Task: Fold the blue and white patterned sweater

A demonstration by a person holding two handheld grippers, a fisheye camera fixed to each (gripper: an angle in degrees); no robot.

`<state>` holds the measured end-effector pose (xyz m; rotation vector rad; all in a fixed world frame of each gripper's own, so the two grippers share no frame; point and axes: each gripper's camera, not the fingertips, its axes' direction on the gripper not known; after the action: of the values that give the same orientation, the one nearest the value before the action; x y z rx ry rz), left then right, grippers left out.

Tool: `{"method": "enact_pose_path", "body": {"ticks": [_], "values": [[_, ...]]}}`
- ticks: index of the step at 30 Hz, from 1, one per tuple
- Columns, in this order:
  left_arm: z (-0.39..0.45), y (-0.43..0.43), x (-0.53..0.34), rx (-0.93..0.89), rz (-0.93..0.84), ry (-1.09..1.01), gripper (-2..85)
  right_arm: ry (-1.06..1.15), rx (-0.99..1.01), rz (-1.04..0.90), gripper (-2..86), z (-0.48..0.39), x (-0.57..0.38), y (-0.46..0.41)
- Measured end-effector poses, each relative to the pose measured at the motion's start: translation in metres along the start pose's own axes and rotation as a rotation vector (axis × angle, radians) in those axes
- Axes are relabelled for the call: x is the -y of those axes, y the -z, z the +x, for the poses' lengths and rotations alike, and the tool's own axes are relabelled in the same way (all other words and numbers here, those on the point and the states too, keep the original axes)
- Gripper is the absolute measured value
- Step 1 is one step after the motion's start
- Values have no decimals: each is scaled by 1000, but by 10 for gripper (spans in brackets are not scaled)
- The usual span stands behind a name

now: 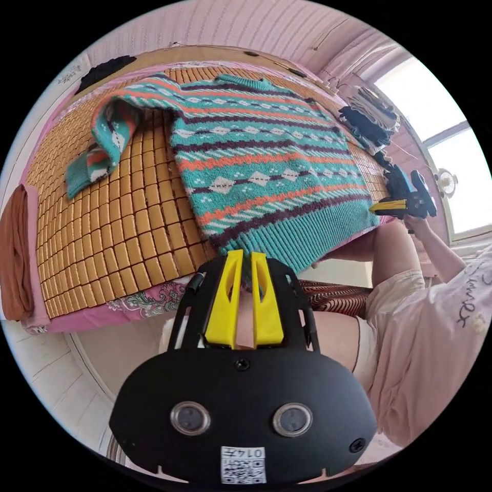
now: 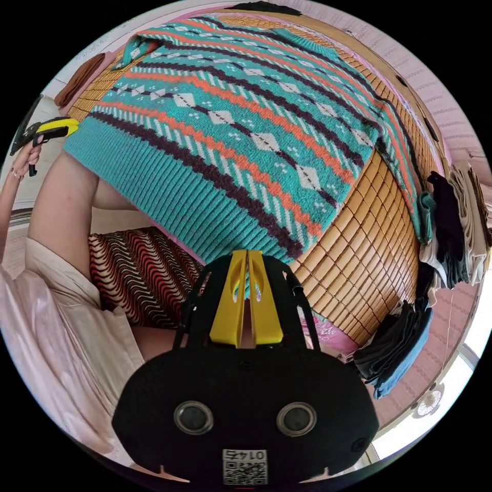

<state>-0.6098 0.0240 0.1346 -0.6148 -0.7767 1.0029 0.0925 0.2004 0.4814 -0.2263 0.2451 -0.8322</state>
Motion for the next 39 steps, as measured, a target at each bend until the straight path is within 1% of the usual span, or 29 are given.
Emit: {"method": "enact_pose_path", "body": {"ticks": [1,3,4,5,6,7,9,11,13,14,15,16,17,18,19,21,23,24,25,26,27,29,31,33,34,35,36,37,39], "values": [[-8,8,-1,44,35,28,0,14,-3,17,-5,1,5,6],[-46,34,1,200,156,140,-1,85,-4,123,3,-1,33,32],[-58,40,4,227,185,171,1,108,1,149,8,-2,42,37],[-83,48,11,263,235,249,4,154,15,197,19,-5,61,47],[-108,53,21,266,279,320,14,203,33,238,39,-10,83,54],[-120,54,27,259,293,348,19,228,44,254,49,-13,95,56],[-155,45,56,276,276,415,69,319,73,330,75,-31,146,67],[-173,28,76,308,202,464,87,375,86,410,80,-47,185,74],[-183,6,88,291,109,473,83,397,79,471,81,-63,225,79],[-180,5,87,302,140,444,75,389,85,504,81,-70,249,81],[-179,7,87,286,130,423,37,386,105,516,79,-75,271,82],[-179,9,86,271,129,418,19,378,114,521,78,-77,280,82],[-178,19,82,305,163,420,9,358,138,523,74,-79,297,81],[-177,35,76,385,209,417,3,349,167,520,68,-82,309,80],[-179,43,72,421,231,425,1,349,172,517,64,-84,314,79],[-194,66,58,527,295,487,-3,363,165,479,46,-97,329,67],[-213,63,53,561,267,539,-1,368,154,410,41,-108,338,49],[-224,54,52,549,240,567,3,372,133,364,40,-115,341,35],[-228,48,53,545,219,573,5,362,119,389,40,-115,339,33],[-231,35,59,560,159,578,11,351,107,435,41,-113,331,33],[-230,25,67,591,102,566,18,328,130,424,43,-107,326,33],[-224,26,77,614,73,559,34,301,215,436,47,-90,305,39],[-219,42,75,551,136,571,52,264,301,511,50,-61,264,48],[-193,75,64,532,282,543,52,181,332,587,52,-11,190,49],[-183,83,61,539,317,514,51,147,320,600,52,4,169,47],[-158,95,58,544,361,439,50,65,274,606,52,34,126,41],[-133,102,57,543,378,371,50,-34,196,594,53,64,81,31],[-121,104,58,538,378,336,49,-89,150,579,53,79,59,26],[-72,104,68,448,396,205,48,-291,-16,474,56,136,-22,-1]]}}
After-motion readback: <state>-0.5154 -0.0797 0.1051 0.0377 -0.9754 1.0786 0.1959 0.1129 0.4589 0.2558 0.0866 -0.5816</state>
